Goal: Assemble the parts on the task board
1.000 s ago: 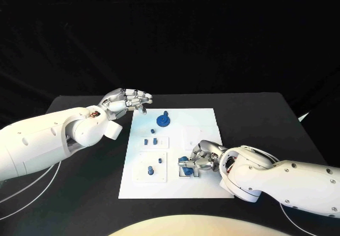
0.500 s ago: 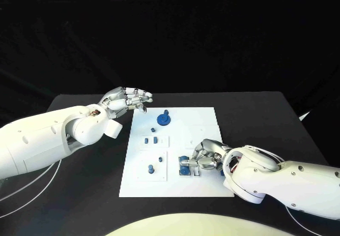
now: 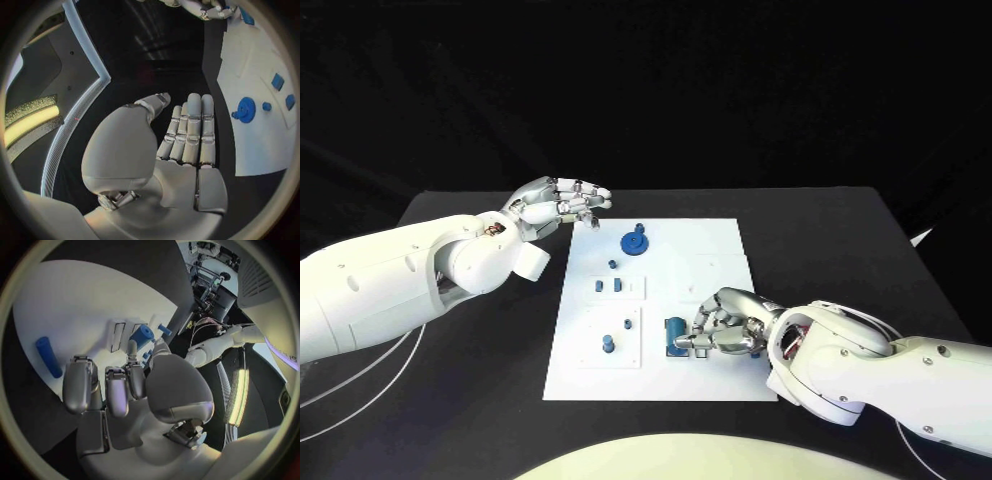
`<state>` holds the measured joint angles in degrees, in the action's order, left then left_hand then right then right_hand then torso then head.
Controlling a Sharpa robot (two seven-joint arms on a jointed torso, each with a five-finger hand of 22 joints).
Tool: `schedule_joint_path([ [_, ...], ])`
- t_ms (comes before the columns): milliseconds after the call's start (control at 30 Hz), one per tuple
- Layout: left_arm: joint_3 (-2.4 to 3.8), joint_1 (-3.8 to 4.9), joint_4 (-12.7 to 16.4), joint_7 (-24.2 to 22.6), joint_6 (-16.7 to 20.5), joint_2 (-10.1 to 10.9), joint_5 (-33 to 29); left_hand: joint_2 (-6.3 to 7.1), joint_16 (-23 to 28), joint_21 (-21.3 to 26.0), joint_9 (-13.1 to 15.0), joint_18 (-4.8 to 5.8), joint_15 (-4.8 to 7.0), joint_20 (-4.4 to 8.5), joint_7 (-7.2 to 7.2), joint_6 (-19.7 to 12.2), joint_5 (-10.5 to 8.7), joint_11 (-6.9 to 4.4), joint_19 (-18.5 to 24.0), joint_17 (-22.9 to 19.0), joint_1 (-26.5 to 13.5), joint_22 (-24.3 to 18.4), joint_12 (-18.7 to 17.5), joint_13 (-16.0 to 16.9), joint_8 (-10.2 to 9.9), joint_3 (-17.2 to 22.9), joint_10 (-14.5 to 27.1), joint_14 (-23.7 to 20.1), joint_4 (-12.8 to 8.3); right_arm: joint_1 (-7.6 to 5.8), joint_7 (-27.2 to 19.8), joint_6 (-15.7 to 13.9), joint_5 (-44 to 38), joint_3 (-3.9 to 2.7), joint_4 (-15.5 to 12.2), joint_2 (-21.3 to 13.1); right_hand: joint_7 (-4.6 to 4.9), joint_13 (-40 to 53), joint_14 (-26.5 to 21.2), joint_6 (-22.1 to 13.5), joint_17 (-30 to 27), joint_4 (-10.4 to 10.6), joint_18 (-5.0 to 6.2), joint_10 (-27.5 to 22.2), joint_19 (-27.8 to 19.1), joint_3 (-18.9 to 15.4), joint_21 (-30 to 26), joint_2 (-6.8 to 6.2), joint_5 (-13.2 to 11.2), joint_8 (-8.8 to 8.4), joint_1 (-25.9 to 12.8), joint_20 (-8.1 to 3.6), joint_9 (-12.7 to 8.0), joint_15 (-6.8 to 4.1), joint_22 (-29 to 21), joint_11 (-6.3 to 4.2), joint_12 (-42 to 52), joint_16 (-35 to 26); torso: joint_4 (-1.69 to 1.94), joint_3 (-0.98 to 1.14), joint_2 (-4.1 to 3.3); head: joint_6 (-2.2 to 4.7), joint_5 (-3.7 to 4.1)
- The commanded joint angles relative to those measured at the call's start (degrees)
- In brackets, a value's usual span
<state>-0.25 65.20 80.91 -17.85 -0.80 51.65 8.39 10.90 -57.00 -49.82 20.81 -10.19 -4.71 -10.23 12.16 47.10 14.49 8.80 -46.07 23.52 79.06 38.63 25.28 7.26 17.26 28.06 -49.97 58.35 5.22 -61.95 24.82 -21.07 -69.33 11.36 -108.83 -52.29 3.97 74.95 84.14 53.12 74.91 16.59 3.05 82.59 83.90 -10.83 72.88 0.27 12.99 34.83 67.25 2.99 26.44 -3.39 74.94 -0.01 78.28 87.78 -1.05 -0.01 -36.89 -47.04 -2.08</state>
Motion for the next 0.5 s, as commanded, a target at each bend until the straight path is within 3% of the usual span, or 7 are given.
schedule_joint_path([
  [33,0.03,0.02,0.2,0.0,-0.7,0.0,0.0,-0.22,0.3,0.2,0.1,-0.29,0.16,-0.04,0.37,-0.4,-0.07,0.07,-0.5,0.0,0.0,-0.1,0.3,0.0,0.2,-0.2,0.4,-0.4,0.2,0.05,-3.7,2.4,1.2,0.00,-0.3,-0.2,0.10,5.1,4.8,-0.4,9.8,-0.1,-0.13,0.3,1.4,-0.4,0.4,0.13,0.5,0.11,1.1,-0.31,0.0,-0.24,11.2,-0.06,0.3,0.0,0.01,-0.03,-0.04,-0.02,0.02],
  [133,0.03,0.02,0.4,0.0,-0.7,0.0,-0.3,-0.27,0.3,0.3,0.1,-0.28,0.15,-0.05,0.37,-0.4,-0.06,0.07,-0.5,-0.1,0.0,-0.1,0.4,0.0,0.3,-0.2,0.3,-0.5,0.3,0.05,-3.5,3.4,1.3,-0.01,-0.3,-0.2,0.12,5.1,4.8,-0.5,9.8,-0.1,-0.10,0.2,1.4,-0.3,0.2,0.90,1.0,-0.13,3.5,-0.33,-0.1,-0.25,11.2,-0.07,0.2,-0.1,0.01,-0.06,-0.05,-0.01,0.11],
  [333,0.03,0.02,0.8,0.0,-0.8,-0.1,-0.7,-0.36,0.3,0.3,0.1,-0.28,0.14,-0.06,0.37,-0.4,-0.05,0.08,-0.5,-0.1,0.0,-0.2,0.4,0.0,0.3,-0.1,0.3,-0.5,0.4,0.05,-2.1,4.5,1.2,-0.01,0.3,0.3,0.14,5.3,4.8,-0.6,9.9,-0.2,-0.14,0.3,1.4,-0.2,0.5,1.38,1.1,-0.31,4.7,-0.32,-0.2,-0.23,11.2,-0.04,0.4,0.0,0.07,-0.02,-0.02,-0.09,0.00],
  [500,0.03,0.01,1.3,0.2,-0.8,-0.1,-1.4,-0.48,0.3,0.4,0.1,-0.27,0.12,-0.07,0.38,-0.3,-0.04,0.09,-0.5,0.0,-0.1,-0.2,0.4,0.0,0.3,-0.2,0.4,-0.5,0.5,0.05,-0.1,4.6,1.1,-0.01,1.2,0.8,0.02,5.5,4.8,-0.3,10.0,-0.1,-0.17,0.4,1.5,0.5,0.7,2.87,0.9,-0.63,7.3,-0.38,-0.5,-0.32,11.3,-0.15,0.4,0.0,0.06,-0.03,-0.06,-0.07,-0.06],
])
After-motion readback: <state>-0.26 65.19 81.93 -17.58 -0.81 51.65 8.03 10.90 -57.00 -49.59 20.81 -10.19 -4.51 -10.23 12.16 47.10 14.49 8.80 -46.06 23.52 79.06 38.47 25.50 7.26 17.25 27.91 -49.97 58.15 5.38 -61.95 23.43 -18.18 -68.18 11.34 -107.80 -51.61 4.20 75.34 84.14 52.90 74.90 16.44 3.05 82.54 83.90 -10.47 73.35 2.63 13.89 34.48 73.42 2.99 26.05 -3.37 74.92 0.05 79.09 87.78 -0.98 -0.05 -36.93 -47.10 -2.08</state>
